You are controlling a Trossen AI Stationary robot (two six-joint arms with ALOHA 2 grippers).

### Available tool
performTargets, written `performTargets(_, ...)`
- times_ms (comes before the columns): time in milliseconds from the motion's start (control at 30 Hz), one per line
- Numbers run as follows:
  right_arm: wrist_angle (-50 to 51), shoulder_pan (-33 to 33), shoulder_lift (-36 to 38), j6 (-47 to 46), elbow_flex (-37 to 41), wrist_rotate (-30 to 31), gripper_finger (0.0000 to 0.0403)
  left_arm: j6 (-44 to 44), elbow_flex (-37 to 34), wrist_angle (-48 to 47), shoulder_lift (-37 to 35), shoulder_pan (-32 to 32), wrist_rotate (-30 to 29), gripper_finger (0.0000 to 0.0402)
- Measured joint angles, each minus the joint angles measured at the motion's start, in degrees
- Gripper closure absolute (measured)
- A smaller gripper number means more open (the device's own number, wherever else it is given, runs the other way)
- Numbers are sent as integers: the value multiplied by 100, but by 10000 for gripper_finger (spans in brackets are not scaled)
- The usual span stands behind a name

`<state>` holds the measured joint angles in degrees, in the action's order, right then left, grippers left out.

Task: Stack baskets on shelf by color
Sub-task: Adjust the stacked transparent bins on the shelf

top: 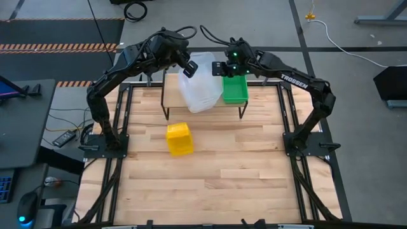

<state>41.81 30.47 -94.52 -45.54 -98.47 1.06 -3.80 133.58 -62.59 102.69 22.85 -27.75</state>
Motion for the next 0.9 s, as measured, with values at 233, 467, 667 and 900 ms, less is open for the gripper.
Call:
performTargets(233,523,45,78,254,-398,-157,395,60,0,-4,-2,0,0,308)
performTargets(467,957,47,78,464,-686,-166,395,60,0,20,-4,0,0,308)
performTargets(667,1073,47,-95,628,-677,-406,389,48,0,23,-4,0,0,308)
performTargets(900,1001,66,-364,810,-677,-673,376,-3,0,12,-4,-25,2,308)
